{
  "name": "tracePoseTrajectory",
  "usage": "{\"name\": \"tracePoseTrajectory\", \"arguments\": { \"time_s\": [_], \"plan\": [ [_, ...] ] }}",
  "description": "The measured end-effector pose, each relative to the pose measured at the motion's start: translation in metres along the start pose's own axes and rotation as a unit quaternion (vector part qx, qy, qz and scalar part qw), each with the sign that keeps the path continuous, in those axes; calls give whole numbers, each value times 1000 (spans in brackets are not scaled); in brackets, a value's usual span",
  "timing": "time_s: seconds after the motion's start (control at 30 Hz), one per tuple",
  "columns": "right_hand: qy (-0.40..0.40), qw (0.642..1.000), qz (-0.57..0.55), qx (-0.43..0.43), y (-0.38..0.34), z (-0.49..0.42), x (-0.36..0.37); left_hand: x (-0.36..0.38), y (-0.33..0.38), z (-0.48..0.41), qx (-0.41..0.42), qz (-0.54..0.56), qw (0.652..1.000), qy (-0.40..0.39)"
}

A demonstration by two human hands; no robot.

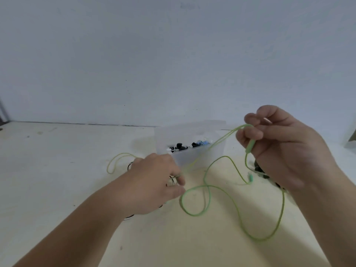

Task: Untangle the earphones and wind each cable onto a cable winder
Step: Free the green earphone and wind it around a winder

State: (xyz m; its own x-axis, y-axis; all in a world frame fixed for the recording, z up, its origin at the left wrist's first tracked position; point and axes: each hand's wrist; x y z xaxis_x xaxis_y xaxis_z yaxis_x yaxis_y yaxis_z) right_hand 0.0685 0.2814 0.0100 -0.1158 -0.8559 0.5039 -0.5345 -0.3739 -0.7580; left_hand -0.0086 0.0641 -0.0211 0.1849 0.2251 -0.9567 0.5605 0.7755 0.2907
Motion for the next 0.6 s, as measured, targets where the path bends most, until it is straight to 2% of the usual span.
{"name": "tracePoseTrajectory", "arguments": {
  "time_s": [0.1, 0.13, 0.17, 0.2, 0.27, 0.33, 0.4, 0.43, 0.47, 0.53, 0.57, 0.6],
  "plan": [
    [66, 997, -46, -15, -5, -4, -8, 5, -8, -7, -22, 27, 999, 21],
    [106, 994, 2, -15, -6, -5, -12, 4, -12, -9, -32, 43, 998, 39],
    [151, 983, 105, -10, -5, -7, -16, 2, -14, -10, -37, 61, 996, 56],
    [179, 952, 248, 4, -3, -8, -20, 0, -15, -10, -41, 76, 994, 67],
    [128, 865, 483, 54, 1, -6, -20, -2, -13, -9, -32, 88, 993, 74],
    [24, 792, 602, 102, 9, 0, -13, -1, -8, -8, -11, 83, 994, 71],
    [-55, 730, 676, 90, 18, 8, -2, 1, -3, -6, 7, 63, 996, 67],
    [-88, 721, 684, 66, 20, 10, 3, 3, -1, -6, 14, 50, 996, 66],
    [-126, 740, 659, 50, 21, 12, 7, 5, 1, -6, 18, 40, 997, 67],
    [-192, 808, 549, 92, 26, 18, 16, 6, 5, -5, 28, 26, 997, 70],
    [-221, 815, 521, 126, 30, 22, 20, 6, 6, -5, 31, 19, 997, 71],
    [-237, 798, 537, 134, 35, 25, 23, 6, 7, -5, 35, 12, 997, 72]
  ]
}}
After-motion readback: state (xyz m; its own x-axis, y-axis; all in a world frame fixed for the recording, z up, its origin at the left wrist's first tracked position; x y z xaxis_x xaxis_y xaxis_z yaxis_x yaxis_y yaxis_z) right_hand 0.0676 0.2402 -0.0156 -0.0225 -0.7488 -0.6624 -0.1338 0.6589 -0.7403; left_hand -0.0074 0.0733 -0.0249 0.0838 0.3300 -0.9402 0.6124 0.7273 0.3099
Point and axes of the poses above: each hand's wrist, its own z-axis away from the middle knuckle, its own x-axis out of the palm, y = z × x, and after that the axes turned 6 degrees about -x, right-handed
